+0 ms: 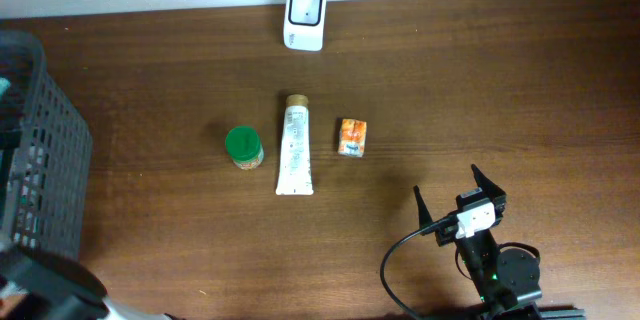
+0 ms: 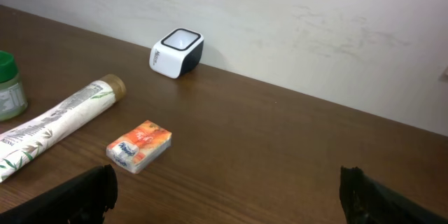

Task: Scan the item barcode
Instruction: 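Reach the left gripper into the basket and grasp the mint-green wipes pack, then lift the wipes pack and carry it under the scanner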

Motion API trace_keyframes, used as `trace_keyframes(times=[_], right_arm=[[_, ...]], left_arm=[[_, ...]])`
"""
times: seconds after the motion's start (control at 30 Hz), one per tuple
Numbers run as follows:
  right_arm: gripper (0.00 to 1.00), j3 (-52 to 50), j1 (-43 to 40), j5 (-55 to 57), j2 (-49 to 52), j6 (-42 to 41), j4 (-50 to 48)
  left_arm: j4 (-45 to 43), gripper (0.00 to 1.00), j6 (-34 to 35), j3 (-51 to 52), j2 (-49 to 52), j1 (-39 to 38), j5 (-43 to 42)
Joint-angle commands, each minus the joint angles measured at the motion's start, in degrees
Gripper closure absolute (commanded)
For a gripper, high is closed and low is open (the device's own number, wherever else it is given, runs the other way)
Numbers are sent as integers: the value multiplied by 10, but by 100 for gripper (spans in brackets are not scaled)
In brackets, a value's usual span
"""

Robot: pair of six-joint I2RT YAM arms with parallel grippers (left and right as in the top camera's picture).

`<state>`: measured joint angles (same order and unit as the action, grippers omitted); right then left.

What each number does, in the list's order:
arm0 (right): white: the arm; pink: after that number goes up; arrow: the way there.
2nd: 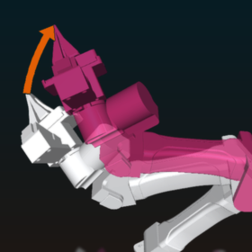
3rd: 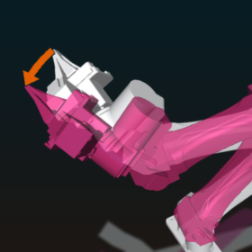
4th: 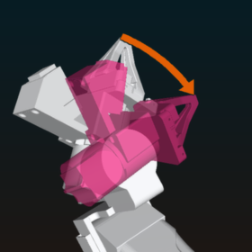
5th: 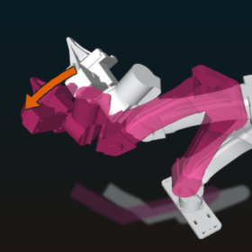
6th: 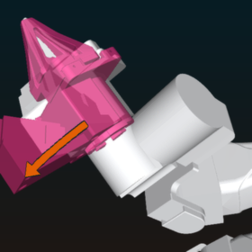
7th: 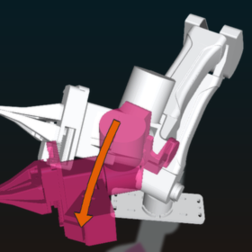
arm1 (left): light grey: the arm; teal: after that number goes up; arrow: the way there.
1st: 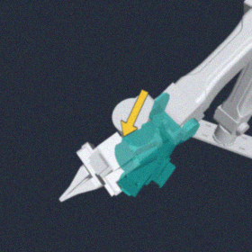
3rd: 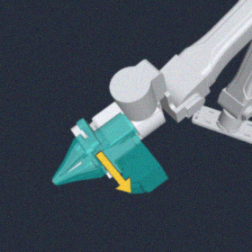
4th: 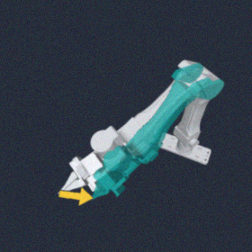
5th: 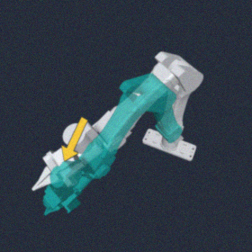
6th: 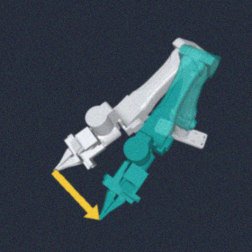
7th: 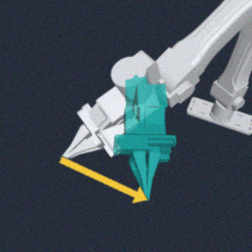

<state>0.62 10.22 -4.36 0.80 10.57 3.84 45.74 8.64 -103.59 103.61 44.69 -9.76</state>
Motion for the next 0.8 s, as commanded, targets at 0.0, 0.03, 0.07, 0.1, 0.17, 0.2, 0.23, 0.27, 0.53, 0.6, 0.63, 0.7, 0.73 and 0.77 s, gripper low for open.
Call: trace_keyframes(times=[0.0, 0.03, 0.07, 0.1, 0.17, 0.2, 0.23, 0.27, 0.53, 0.6, 0.63, 0.7, 0.73, 0.77], right_arm=[[2, -3, 4, 1, -4, -1, 3], [2, -3, 4, 1, -4, -1, 3], [2, -3, 4, 1, -4, -1, 3], [2, -3, 4, 1, -4, -1, 3], [2, -3, 4, 1, -4, -1, 3], [2, -3, 4, 1, -4, -1, 3], [2, -3, 4, 1, -4, -1, 3], [2, -3, 4, 1, -4, -1, 3], [2, -3, 4, 1, -4, -1, 3], [2, -3, 4, 1, -4, -1, 3], [2, -3, 4, 1, -4, -1, 3], [1, -3, 4, 1, -4, -1, 3], [2, -3, 4, 1, -4, -1, 3], [2, -3, 4, 1, -4, -1, 3]], left_arm=[[0, 100, 25, -4, -96, -1, -43], [3, 100, 35, -4, -118, -1, -45], [6, 100, 38, -4, -139, -3, -50], [11, 100, 38, -4, -156, -7, -61], [22, 100, 38, -4, -178, -24, -81], [30, 100, 38, -4, -184, -35, -88], [43, 100, 38, -4, -188, -53, -94], [59, 100, 38, -4, -189, -78, -96], [92, 100, 24, 49, -167, -318, -95], [91, 100, 22, 70, -153, -374, -94], [90, 100, 22, 81, -144, -402, -94], [83, 100, 22, 101, -118, -463, -94], [77, 100, 22, 110, -105, -489, -94], [71, 100, 22, 116, -92, -510, -94]])
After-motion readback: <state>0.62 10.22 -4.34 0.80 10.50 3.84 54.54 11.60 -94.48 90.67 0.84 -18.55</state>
